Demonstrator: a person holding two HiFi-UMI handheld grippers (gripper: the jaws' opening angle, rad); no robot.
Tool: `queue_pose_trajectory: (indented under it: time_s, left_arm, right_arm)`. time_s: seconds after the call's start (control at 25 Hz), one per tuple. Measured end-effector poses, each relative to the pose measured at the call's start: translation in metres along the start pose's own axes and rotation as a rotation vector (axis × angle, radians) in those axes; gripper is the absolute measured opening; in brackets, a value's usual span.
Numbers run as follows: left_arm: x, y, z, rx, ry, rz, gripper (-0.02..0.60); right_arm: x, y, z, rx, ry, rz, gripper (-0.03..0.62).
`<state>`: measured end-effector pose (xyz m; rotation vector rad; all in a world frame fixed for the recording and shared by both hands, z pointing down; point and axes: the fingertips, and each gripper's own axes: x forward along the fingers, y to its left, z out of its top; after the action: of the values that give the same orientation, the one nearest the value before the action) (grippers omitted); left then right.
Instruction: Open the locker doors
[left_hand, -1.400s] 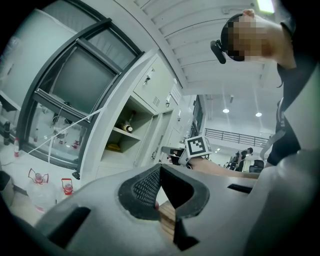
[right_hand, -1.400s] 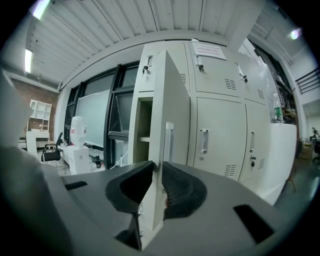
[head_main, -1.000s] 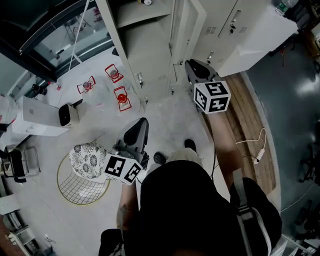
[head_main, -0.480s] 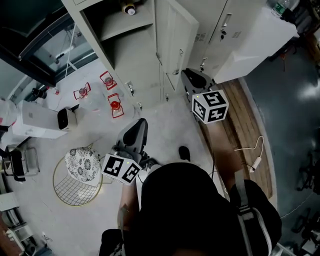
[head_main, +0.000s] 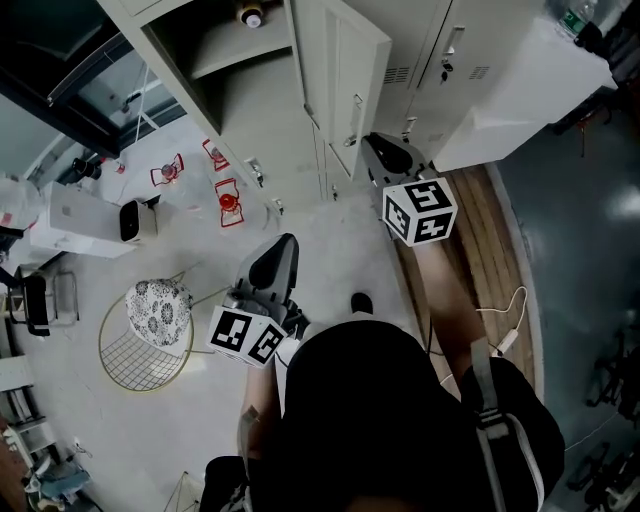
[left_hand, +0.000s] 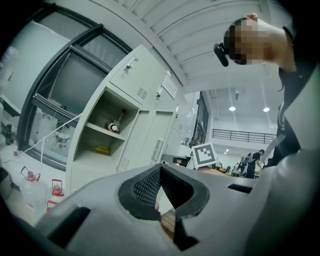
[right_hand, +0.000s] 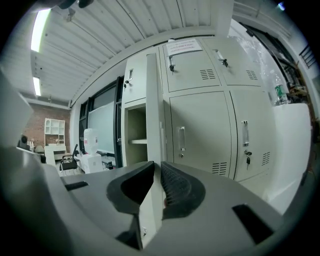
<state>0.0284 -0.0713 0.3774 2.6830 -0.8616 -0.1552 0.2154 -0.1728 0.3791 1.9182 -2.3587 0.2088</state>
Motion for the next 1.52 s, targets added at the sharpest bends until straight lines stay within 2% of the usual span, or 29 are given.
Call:
queue_pose_trajectory:
  time_s: [0.44,0.92,1.24,1.52]
  left_arm:
    - [0.003,-0.026,-0.010,0.013,-0.020,0.085,0.015]
    - [0.017,-0.050,-0.020,0.045,-0.023,0.118,0.015]
    - [0.032,-0.065,-0.015,0.076,-0.033,0.103,0.015]
    - [0.035,-0.065,-0.004,0.131,-0.035,0.117,0.015]
  right_arm:
    - [-0.005,-0.025,0.003,0.014,-0.016,0.050,0.038]
    - [-0.039,-0.041,0.011,0.037,-0.056,0.104,0.023]
    - [-0.072,-0.022,0.023,0.038,-0.103,0.191,0.006]
    - [-0.104,0.013,0.042,0.015,-0.141,0.305,0.006]
